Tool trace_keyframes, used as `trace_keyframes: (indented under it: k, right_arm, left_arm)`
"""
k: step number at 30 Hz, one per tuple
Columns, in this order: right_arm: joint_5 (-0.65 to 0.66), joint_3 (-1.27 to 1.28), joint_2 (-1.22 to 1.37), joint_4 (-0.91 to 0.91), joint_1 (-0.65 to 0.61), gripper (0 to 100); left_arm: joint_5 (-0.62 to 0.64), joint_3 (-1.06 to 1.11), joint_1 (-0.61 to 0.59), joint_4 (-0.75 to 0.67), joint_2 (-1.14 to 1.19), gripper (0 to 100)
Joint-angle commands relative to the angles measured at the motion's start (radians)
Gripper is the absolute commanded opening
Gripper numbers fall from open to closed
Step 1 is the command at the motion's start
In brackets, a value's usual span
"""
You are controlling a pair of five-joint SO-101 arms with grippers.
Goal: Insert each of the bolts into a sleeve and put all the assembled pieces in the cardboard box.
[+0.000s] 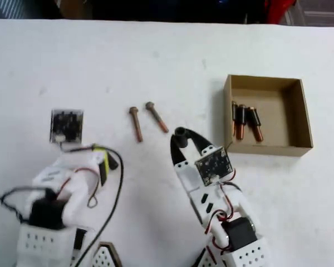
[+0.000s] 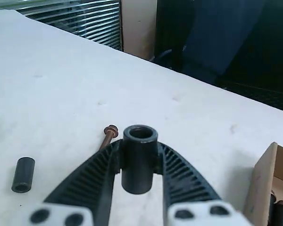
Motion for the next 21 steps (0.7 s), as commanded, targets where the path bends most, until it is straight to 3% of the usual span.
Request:
trace_keyframes:
  k: [1, 8, 15, 21]
  right_arm:
    - [-0.002, -0.002, -0.010, -0.019, 0.054, 1.7]
    - [-0.009, 0.034, -0.010, -0.048, 0.145, 1.7]
    - [-0.009, 0.037, -0.010, -0.047, 0.147, 1.7]
    - [-0.005, 0.051, -0.010, -0.048, 0.147, 1.7]
  left_arm:
    - [0.058, -0.140, 0.047, 0.002, 0.183, 2]
    - [0.074, -0.244, 0.067, -0.103, 0.461, 2]
    - [0.074, -0.374, 0.074, -0.155, 0.725, 2]
    - [0.075, -0.493, 0.150, -0.155, 0.935, 2]
